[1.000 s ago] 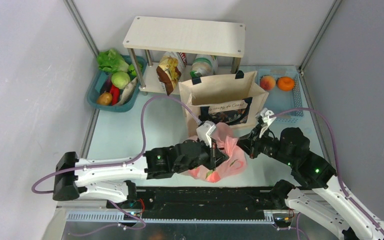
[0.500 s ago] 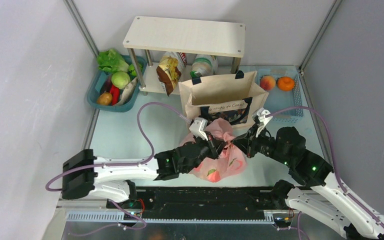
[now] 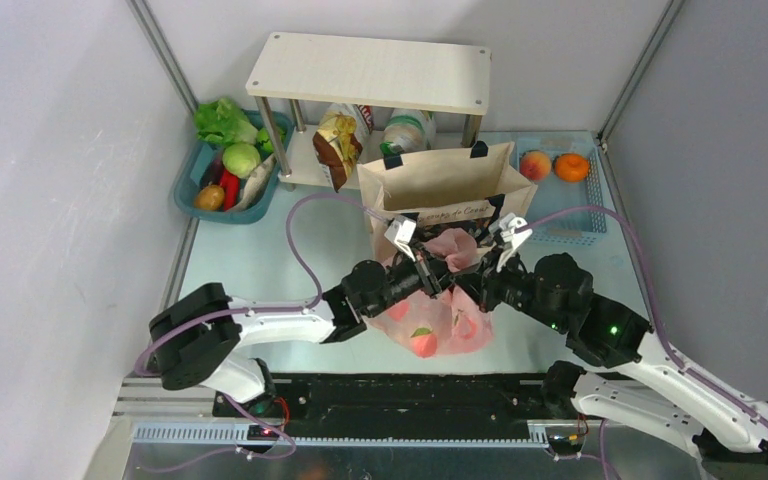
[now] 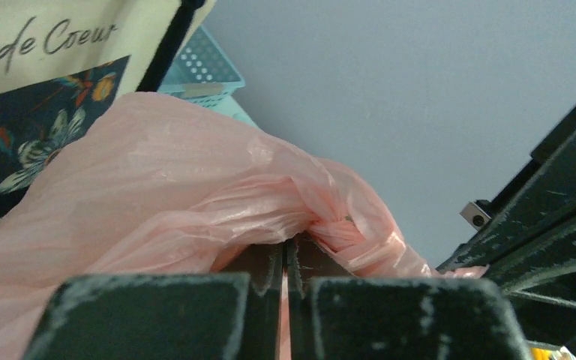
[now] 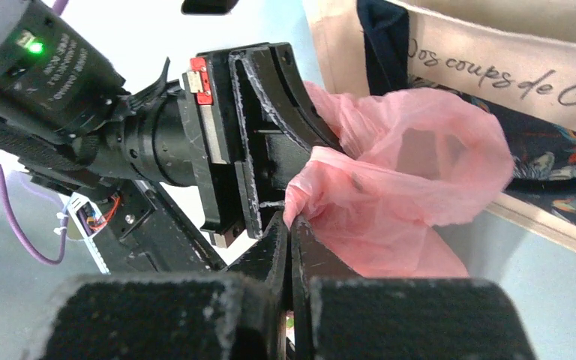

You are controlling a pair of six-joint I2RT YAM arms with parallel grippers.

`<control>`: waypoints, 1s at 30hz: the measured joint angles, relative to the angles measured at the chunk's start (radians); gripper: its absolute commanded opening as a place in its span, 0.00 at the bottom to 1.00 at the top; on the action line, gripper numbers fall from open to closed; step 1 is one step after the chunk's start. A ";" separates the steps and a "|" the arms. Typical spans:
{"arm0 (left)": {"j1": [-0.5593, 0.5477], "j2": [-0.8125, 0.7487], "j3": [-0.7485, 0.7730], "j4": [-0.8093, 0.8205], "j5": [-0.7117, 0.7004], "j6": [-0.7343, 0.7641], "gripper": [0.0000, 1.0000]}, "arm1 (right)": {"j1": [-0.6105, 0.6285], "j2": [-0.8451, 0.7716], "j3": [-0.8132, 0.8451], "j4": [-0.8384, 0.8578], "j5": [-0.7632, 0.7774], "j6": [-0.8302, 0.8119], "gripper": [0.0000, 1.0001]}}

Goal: Place the mixed food into the grocery bags and tie them

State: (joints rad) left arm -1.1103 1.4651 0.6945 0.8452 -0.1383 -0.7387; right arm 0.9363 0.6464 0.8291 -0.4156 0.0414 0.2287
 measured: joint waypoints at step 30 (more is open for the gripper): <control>0.254 -0.203 -0.253 0.249 0.628 -0.142 0.00 | 0.388 0.476 0.333 -0.040 0.409 0.172 0.00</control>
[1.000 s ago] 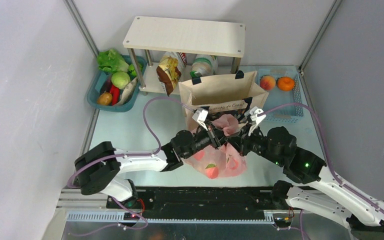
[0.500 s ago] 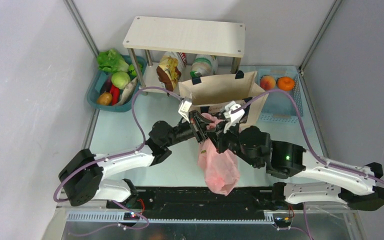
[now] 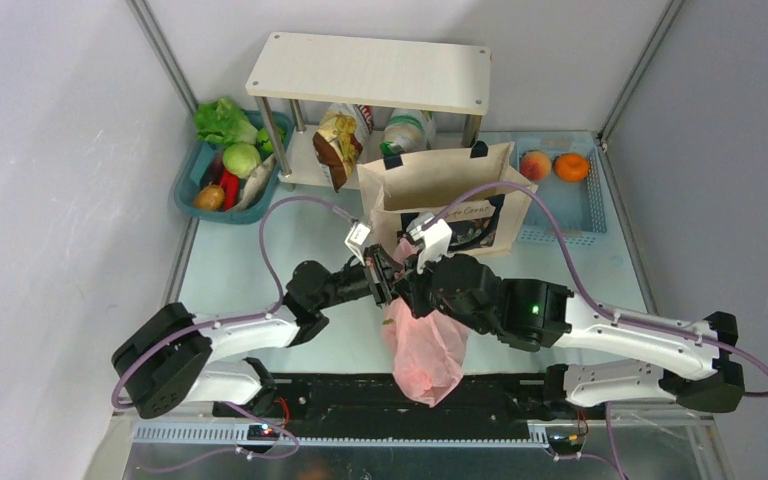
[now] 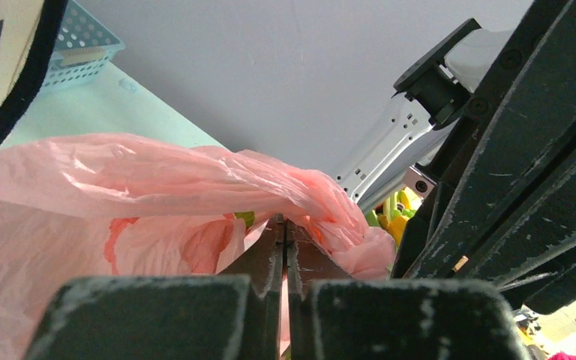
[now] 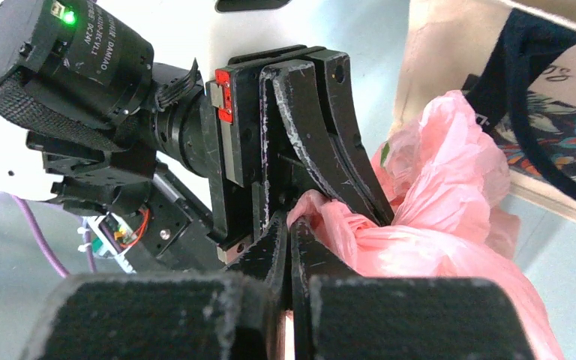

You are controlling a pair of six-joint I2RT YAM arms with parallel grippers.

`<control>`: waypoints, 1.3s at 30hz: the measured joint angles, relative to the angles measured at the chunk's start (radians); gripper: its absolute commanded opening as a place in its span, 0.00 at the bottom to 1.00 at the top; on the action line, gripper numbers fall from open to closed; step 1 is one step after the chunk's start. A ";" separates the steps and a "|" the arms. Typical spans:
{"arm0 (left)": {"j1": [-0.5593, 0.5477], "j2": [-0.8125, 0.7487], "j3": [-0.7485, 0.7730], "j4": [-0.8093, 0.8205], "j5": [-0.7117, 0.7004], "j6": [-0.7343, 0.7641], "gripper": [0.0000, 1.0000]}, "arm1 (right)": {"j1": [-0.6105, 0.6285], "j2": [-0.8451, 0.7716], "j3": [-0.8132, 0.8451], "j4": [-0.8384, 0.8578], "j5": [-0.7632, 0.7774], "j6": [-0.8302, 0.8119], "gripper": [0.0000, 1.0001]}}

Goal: Place the mixed food into the grocery bags and tie them

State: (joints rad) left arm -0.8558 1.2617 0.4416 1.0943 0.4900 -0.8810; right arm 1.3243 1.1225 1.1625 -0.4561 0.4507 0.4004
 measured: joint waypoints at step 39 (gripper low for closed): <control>-0.024 0.177 -0.008 0.326 0.064 -0.248 0.00 | -0.157 -0.438 -0.109 -0.276 -0.130 0.150 0.32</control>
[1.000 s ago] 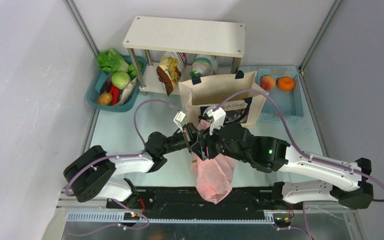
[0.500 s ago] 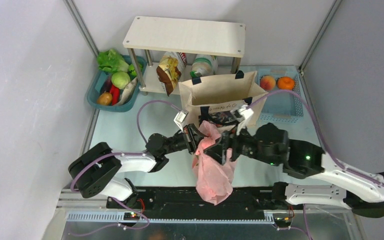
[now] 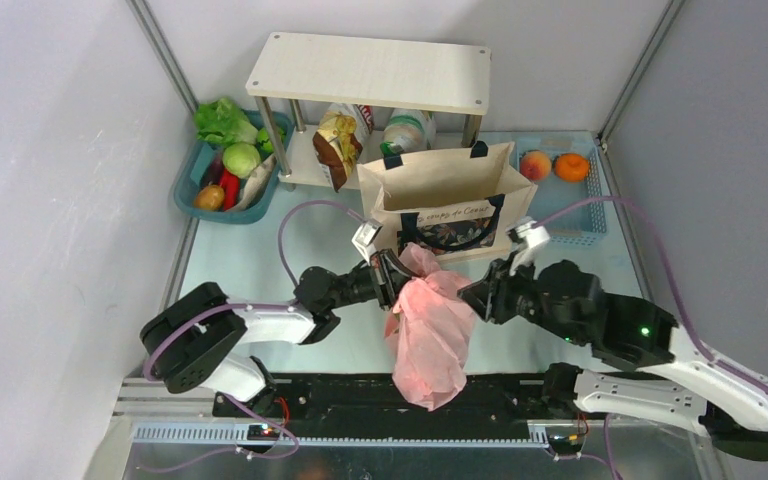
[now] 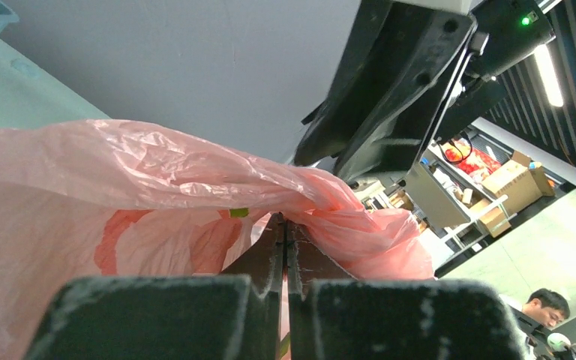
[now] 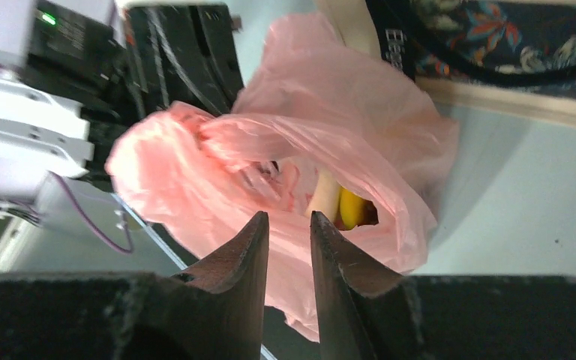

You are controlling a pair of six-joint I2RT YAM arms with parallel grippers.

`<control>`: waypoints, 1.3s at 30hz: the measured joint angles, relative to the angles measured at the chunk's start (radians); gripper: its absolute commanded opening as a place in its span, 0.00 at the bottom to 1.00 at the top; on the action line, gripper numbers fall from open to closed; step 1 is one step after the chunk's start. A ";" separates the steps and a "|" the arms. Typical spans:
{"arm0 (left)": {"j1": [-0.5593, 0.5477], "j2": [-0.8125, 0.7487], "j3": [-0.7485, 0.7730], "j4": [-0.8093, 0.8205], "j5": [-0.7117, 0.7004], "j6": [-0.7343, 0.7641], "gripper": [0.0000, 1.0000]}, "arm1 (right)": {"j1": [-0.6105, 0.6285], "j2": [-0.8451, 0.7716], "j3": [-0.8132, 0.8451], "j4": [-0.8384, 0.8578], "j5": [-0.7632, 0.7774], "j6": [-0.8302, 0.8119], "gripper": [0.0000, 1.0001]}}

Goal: Place the mixed food into the grocery bags and tie them

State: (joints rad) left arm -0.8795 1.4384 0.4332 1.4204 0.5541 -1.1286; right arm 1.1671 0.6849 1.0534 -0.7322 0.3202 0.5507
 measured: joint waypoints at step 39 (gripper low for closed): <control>-0.052 0.088 0.099 0.007 0.028 -0.103 0.00 | -0.204 -0.047 -0.164 0.146 -0.412 -0.011 0.53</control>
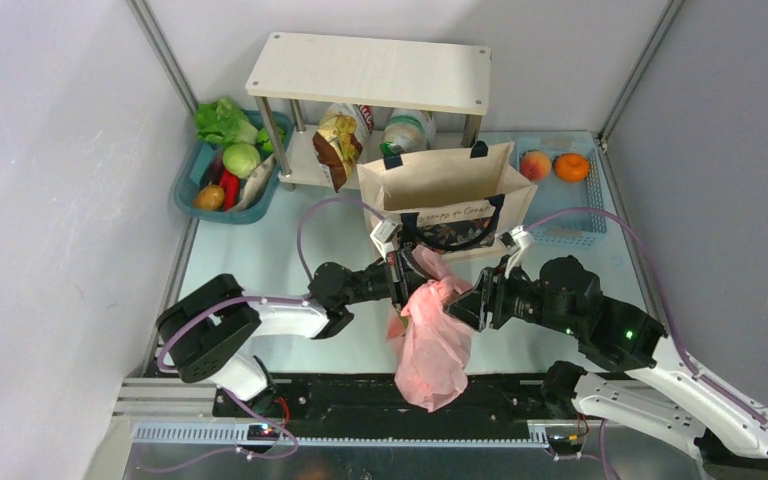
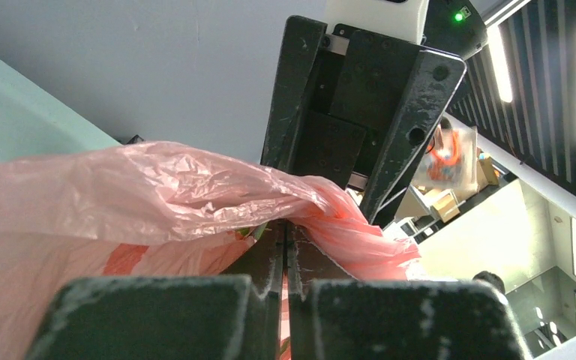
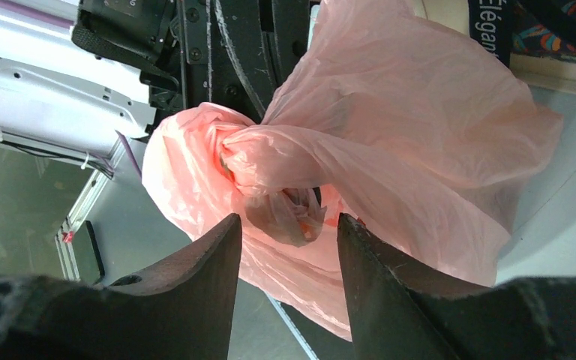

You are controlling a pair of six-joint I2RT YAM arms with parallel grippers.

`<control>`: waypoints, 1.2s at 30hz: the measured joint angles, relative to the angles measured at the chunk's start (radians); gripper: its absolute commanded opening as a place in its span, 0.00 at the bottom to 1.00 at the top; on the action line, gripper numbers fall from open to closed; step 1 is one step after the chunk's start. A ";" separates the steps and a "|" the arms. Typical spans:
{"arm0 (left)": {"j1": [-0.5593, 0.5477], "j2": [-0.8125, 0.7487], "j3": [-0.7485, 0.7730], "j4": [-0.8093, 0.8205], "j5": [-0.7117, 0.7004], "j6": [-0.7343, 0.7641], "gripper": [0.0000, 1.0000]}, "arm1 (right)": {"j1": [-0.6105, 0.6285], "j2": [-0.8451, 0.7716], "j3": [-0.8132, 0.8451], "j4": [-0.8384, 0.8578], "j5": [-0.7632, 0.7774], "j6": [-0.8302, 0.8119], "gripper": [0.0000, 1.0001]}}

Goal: Place the mixed food into the grocery bags and tie them

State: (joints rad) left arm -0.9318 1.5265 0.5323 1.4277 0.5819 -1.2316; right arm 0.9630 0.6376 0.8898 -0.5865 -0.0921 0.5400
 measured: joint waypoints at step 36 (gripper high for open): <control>0.085 -0.315 -0.164 -0.262 -0.042 0.135 0.31 | -0.016 -0.008 -0.024 0.010 -0.005 0.018 0.00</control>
State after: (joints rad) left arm -0.8471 1.2110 0.3679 1.1652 0.5404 -1.0969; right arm 0.9466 0.6300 0.8658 -0.5770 -0.0967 0.5583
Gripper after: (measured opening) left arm 0.296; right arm 0.014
